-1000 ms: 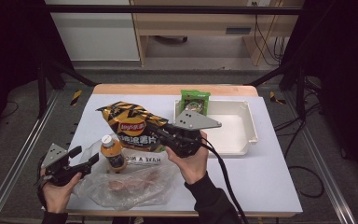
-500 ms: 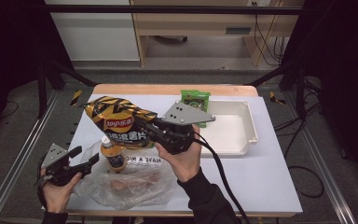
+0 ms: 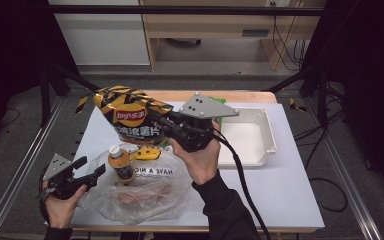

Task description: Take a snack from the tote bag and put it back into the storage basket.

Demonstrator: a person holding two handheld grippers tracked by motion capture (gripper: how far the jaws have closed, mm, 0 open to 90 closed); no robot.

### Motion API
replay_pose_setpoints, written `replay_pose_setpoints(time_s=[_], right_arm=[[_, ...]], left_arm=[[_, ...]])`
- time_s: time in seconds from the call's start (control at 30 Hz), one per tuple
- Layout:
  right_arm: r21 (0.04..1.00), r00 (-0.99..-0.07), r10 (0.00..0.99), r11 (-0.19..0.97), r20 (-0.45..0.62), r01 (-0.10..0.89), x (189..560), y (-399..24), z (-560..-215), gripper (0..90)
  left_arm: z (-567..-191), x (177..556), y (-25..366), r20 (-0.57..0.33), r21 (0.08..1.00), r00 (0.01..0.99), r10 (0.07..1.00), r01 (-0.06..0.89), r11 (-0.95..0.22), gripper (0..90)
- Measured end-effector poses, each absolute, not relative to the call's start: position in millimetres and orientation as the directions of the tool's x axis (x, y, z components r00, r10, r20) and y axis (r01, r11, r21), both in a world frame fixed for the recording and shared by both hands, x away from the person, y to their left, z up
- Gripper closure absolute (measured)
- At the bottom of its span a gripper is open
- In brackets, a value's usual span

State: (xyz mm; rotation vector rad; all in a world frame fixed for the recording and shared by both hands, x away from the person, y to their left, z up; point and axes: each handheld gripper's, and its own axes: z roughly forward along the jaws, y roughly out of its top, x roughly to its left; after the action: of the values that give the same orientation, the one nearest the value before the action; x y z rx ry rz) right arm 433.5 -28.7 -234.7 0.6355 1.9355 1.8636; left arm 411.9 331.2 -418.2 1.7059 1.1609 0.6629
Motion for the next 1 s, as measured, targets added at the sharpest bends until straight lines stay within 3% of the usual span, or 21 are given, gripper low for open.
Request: replay_pose_setpoints(time_s=[0.4, 1.0], right_arm=[[0.997, -0.737, 0.674, 0.010, 0.051, 0.078, 452, -84, -235, 87.5], [0.989, -0.594, 0.799, -0.004, 0.092, 0.149, 466, -175, -271, 87.5]], left_arm=[[-416, 411, 333, -0.064, 0.911, 0.401, 0.914, 0.397, -0.110, 24.1], [-417, 411, 332, -0.061, 0.908, 0.400, 0.915, 0.402, -0.115, 24.0]])
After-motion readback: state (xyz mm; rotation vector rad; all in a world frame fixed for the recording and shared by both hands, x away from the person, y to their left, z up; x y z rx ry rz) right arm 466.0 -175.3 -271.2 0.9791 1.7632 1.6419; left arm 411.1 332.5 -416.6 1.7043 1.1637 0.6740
